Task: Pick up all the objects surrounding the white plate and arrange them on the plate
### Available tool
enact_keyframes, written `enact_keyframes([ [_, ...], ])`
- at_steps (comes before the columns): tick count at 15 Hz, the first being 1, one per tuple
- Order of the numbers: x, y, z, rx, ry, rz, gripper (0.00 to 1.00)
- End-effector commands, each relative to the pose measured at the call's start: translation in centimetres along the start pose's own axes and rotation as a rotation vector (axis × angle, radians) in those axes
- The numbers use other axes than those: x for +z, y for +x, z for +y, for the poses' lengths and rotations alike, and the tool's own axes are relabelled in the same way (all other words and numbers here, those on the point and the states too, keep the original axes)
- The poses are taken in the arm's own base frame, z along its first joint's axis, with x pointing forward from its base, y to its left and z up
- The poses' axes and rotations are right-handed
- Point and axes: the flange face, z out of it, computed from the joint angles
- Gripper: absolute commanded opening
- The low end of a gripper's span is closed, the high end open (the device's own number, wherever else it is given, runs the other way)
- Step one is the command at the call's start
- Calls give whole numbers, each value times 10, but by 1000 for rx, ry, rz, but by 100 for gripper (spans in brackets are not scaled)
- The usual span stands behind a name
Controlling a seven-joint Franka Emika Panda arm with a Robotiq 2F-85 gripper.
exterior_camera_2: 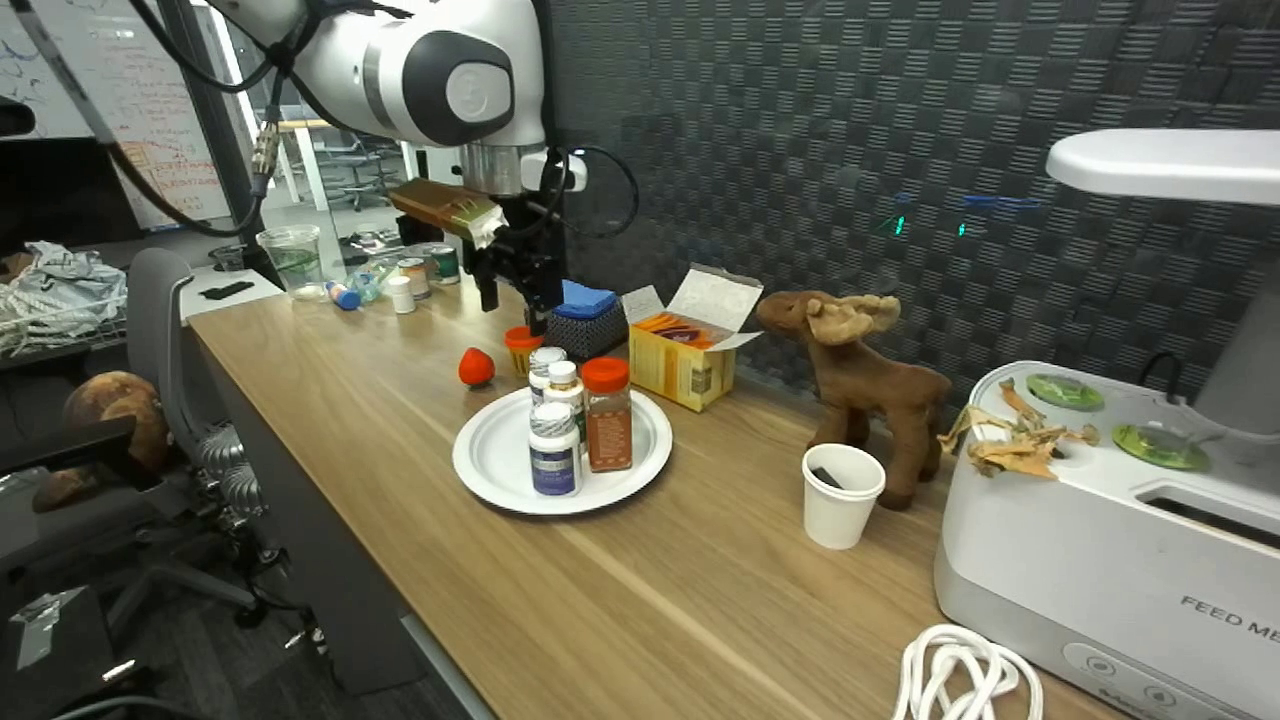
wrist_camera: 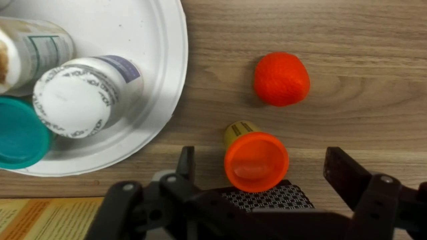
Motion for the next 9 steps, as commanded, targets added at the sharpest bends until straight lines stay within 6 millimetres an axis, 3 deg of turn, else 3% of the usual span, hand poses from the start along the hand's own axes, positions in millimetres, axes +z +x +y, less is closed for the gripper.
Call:
enact_keyframes([
  [1, 4, 10, -4, -35, -8, 9, 100],
  [9, 20, 11, -7, -71, 0, -14, 100],
])
